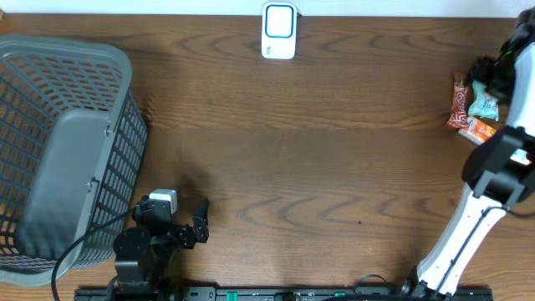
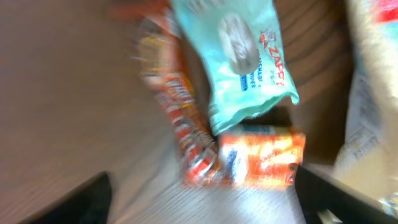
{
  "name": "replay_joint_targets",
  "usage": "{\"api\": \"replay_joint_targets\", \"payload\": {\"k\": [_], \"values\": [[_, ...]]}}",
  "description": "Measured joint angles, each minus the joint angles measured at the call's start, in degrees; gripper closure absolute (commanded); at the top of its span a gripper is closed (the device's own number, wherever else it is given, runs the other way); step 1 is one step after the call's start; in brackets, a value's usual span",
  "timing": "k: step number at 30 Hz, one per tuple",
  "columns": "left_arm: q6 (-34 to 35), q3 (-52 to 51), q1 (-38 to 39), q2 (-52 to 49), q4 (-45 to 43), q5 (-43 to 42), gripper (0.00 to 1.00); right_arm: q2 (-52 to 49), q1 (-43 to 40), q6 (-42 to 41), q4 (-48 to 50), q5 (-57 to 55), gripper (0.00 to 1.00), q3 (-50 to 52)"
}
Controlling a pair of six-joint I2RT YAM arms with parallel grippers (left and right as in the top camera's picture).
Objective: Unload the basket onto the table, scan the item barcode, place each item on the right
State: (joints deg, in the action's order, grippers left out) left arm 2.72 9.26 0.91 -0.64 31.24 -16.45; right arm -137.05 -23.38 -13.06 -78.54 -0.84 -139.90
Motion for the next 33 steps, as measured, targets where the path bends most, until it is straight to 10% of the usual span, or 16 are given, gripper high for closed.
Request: {"api": "replay_joint_targets", "payload": {"k": [33], "values": [[0.0, 0.0, 0.0, 0.0, 0.0, 0.0, 0.0, 76.7, 3.96, -2.64, -7.65, 6.21, 0.01, -0.63]]}}
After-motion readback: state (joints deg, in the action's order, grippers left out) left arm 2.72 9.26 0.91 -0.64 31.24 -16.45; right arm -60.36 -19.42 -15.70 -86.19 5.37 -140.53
